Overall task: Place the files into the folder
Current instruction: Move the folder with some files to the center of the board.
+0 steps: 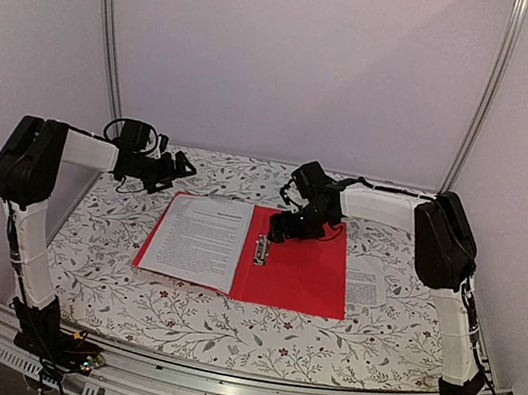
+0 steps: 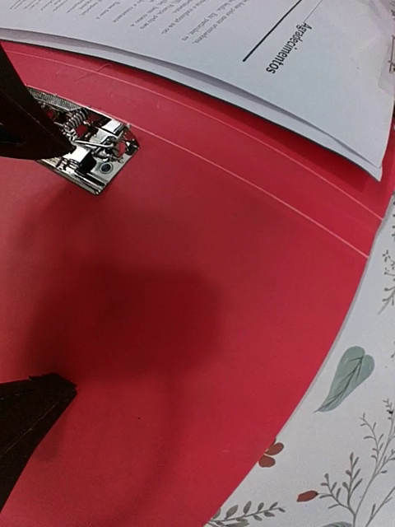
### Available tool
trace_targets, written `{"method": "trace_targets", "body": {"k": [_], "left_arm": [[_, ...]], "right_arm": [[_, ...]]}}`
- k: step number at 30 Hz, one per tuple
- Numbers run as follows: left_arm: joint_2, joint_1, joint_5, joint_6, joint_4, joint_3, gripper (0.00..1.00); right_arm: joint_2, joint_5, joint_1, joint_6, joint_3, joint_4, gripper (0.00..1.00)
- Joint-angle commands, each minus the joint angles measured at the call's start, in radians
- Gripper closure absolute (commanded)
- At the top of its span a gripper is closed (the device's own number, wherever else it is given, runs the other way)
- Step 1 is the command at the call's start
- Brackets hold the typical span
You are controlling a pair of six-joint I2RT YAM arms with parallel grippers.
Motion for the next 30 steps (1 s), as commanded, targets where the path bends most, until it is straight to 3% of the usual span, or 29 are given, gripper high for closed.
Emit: {"method": "trace_targets", "body": {"k": [1, 14, 23, 30], "left_arm": [[-0.05, -0.02, -0.004, 0.003, 0.009, -0.025, 0.0], [-0.146, -0.031, -0.042, 0.041, -0.106, -0.042, 0.0], [-0.211, -0.038, -0.088, 0.032, -0.197, -0.179, 0.01], [-0.282, -0.042, -0.061, 0.003, -0.13, -0.323, 0.01]], "right_arm": [[-0.044, 0.015, -0.006, -0.012, -0.105, -0.001, 0.09], [-0.164, 0.08, -0.005, -0.158, -0.327, -0.005, 0.16], [-0.203, 0.065, -0.005, -0.186, -0.332, -0.024, 0.16], [-0.238, 0.025, -0.004, -0.181, -0.291, -0.023, 0.14]]}}
